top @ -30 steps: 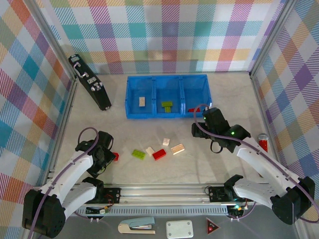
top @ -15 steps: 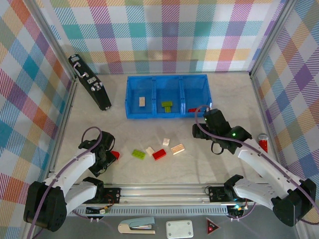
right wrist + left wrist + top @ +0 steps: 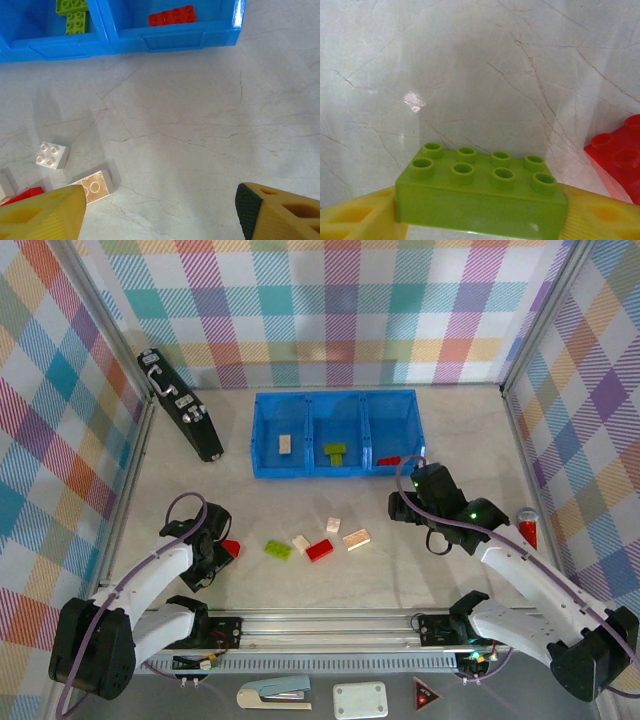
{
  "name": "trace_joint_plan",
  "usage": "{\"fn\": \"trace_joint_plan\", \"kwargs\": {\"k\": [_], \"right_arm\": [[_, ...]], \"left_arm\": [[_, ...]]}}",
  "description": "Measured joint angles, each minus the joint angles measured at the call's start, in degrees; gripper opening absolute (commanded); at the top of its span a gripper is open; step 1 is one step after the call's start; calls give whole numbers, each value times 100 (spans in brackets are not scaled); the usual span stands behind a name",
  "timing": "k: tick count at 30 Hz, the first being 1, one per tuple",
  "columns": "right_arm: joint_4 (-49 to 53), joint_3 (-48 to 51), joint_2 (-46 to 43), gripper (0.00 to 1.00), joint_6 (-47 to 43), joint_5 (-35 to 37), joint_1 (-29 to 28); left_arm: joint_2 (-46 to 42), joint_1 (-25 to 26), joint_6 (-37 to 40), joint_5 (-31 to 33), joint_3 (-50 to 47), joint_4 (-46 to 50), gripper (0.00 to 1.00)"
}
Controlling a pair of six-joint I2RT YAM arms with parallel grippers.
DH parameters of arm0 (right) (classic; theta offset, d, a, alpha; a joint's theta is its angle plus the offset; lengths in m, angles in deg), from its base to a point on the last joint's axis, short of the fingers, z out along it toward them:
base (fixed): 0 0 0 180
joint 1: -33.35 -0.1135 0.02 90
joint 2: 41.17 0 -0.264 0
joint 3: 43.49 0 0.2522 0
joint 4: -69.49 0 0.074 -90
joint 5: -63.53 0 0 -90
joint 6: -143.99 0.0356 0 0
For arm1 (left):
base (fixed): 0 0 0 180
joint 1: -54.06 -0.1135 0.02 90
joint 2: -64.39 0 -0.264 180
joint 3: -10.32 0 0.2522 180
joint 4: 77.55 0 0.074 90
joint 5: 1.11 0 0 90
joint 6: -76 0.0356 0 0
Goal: Sort the legos into containers by color
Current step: Pick up the lego from the bottom-left of the table.
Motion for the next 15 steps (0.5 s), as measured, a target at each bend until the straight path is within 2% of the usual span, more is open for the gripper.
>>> {"fn": "trace_joint_plan", "kwargs": {"k": [10, 15], "right_arm": [[42, 7, -125, 80, 22, 2, 0], [66, 7, -131, 80, 24, 2, 0]], "left_arm": [[-203, 0, 55, -201, 24, 11, 64], [-337, 0, 188, -278, 428, 166, 63]]}}
